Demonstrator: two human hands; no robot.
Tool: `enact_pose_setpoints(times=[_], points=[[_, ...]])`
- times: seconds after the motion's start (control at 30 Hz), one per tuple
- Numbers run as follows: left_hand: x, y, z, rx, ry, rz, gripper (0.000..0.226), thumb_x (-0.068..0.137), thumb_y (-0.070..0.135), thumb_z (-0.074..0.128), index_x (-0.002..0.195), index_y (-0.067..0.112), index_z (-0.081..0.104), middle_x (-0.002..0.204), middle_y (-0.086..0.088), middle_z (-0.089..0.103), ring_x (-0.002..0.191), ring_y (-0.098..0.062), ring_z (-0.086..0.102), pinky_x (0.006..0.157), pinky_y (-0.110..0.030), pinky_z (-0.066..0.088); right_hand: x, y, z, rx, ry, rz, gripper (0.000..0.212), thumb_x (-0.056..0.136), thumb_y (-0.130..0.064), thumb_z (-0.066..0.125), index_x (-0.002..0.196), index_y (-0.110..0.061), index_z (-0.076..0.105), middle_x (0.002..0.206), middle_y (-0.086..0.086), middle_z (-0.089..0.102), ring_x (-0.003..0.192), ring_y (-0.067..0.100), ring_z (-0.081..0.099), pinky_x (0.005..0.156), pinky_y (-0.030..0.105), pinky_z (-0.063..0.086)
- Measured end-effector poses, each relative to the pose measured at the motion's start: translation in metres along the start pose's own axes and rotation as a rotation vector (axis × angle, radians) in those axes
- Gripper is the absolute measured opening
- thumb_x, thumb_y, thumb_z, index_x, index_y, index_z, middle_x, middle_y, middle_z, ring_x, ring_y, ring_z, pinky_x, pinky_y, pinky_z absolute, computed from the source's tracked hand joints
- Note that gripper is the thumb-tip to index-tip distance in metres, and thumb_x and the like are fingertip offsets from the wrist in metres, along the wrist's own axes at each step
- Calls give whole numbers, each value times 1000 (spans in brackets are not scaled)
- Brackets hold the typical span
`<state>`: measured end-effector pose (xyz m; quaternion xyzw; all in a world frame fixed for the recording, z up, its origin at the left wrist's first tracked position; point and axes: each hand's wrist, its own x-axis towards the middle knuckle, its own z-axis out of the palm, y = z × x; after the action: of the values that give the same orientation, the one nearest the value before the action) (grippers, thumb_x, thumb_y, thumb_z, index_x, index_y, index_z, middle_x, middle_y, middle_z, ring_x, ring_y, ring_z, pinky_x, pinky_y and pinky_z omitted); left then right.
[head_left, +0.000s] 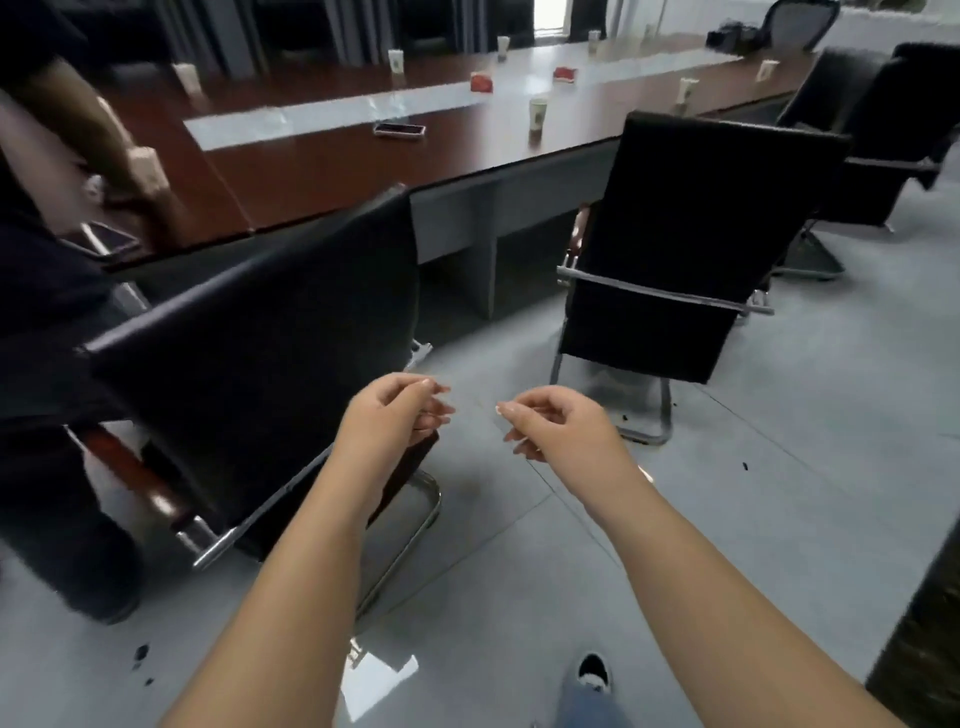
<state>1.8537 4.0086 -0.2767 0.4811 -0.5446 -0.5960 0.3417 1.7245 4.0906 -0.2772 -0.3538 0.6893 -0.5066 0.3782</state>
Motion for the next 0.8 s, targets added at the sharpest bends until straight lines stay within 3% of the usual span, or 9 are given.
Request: enact_pose_setpoints(times=[0.23,0.37,0.5,0.63,0.8], points=[[31,13,13,-32,354,-56,21,95,16,47,83,16,65,78,-1,68,78,-14,64,74,-26,52,90,-30,-1,-33,-427,-63,11,88,-16,62,78,-13,59,68,0,58,48,-5,54,49,6,43],[22,21,13,-115,589,-44,22,95,15,46,82,15,65,77,-3,68,77,-14,65,76,-27,52,113,-45,14,-49,-651,-120,12,87,-18,64,77,-14,59,71,1,60,57,3,55,49,8,42],[-6,14,2,-142,767,-84,23,95,16,48,79,16,64,74,-1,68,77,-14,65,75,-26,51,108,-45,39,-115,-851,-159,10,87,-26,64,78,-23,60,75,-1,64,62,3,58,51,9,43],[-39,9,-25,-173,920,-92,25,94,16,47,76,17,64,69,2,67,73,-14,63,75,-28,48,83,-51,73,-98,-1026,-139,8,88,-23,62,83,-17,61,75,0,62,62,4,57,52,8,46],[-69,3,-72,-183,967,-39,24,94,14,46,77,15,63,65,4,65,69,-11,61,70,-22,50,45,-59,127,-76,-1107,-171,10,87,-22,63,82,-14,62,67,1,61,53,3,54,56,15,46]])
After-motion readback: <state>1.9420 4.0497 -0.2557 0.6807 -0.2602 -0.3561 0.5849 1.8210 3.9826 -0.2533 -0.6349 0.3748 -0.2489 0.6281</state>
